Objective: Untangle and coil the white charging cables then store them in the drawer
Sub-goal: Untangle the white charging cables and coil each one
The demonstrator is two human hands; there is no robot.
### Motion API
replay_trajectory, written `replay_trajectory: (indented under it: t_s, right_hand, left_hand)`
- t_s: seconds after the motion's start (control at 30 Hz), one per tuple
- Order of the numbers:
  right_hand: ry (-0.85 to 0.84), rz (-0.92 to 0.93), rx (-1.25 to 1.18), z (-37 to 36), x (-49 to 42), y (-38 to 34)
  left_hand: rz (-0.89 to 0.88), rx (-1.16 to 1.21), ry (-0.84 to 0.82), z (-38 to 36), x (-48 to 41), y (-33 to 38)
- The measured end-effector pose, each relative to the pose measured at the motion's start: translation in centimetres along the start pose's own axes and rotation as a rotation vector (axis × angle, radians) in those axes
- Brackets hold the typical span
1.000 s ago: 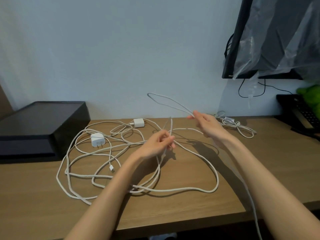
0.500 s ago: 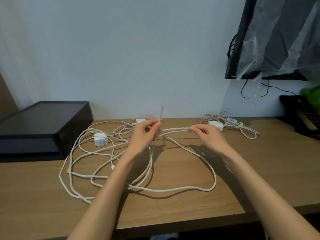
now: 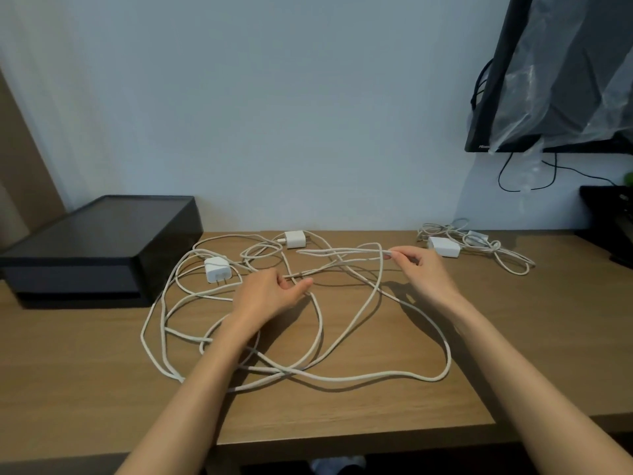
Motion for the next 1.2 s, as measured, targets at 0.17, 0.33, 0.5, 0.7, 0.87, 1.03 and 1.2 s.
replay_trajectory:
  t_s: [0.17, 0.33, 0.5, 0.7, 0.87, 1.03, 1.2]
  right_hand:
    - [0.005, -0.034, -0.093, 0.2, 0.1, 0.6]
    - [-0.014, -0.048, -0.059, 0.3, 0.4, 1.2]
    - [-0.036, -0.033, 0.031, 0.0, 0.9, 1.1]
    - [-0.03, -0.008, 0.142, 0.1, 1.1, 0.6]
    - [-0.041, 0.023, 0.197, 0.3, 1.2, 1.1]
    - [-0.03, 0.067, 0.236, -0.1, 1.4, 1.5]
    - [0.008, 0.063, 0.108, -1.3, 1.9, 1.3]
  left_hand:
    - [0.026, -0.255, 0.028, -1.3, -0.6, 1.0]
    - [0.036, -0.243, 0.158, -0.7, -0.4, 0.9]
    - [0.119, -0.312, 0.108, -0.7, -0.3, -0.1]
    - [0.121, -0.307, 0.002, -0.9, -0.9, -0.8]
    - [0.103, -0.171, 0.079, -0.7, -0.9, -0.5]
    - [0.05, 0.074, 0.287, 0.0, -0.4, -0.3]
    - [-0.079, 0.533, 0.224, 0.5, -0.6, 0.2]
Point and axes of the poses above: each hand's wrist, its own x-axis away from the middle knuckle, its own z-axis out of the back of the hand, y = z × x, the point moved 2 cm from there along -x, towards the middle knuckle, and after that the axes turned 15 degrees about -x, right-handed, at the moved point
